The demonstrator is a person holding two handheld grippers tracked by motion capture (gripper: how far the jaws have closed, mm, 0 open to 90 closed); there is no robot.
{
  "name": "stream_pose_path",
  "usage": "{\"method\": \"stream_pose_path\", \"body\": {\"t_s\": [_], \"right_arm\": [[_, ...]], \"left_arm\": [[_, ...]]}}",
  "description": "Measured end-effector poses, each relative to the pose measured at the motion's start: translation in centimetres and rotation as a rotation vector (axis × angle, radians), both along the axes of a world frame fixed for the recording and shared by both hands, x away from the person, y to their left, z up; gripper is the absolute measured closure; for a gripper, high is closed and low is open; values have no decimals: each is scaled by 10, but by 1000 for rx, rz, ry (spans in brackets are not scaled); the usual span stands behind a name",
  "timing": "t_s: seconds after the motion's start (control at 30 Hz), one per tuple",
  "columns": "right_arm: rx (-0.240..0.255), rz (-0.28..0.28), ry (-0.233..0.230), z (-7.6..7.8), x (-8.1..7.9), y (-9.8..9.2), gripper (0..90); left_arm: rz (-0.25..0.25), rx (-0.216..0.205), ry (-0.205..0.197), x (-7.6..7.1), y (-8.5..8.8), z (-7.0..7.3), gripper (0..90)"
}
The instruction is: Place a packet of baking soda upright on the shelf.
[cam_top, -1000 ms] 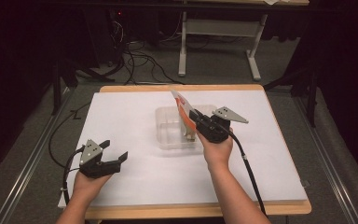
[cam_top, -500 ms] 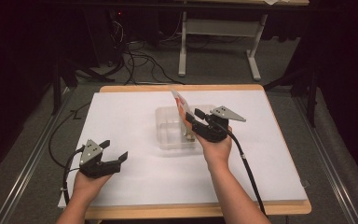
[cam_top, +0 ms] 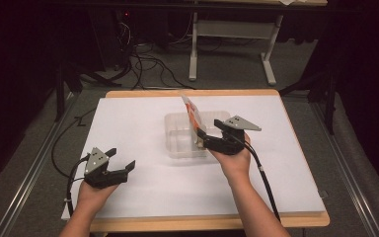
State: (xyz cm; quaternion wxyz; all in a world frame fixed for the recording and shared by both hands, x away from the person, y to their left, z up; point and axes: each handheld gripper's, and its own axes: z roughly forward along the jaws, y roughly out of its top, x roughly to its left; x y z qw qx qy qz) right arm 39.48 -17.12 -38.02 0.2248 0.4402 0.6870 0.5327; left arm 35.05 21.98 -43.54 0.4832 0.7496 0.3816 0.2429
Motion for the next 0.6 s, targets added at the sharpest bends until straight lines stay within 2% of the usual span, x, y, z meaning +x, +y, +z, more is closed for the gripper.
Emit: {"method": "stream_pose_path", "body": {"t_s": [0.27,0.6], "right_arm": [[-50,-7,-1,-2,-16,-19,224],[-113,-37,-15,-5,-39,-56,218]], "left_arm": [[2,6,3,0,0,0,174],[20,0,2,1,4,1,174]]}}
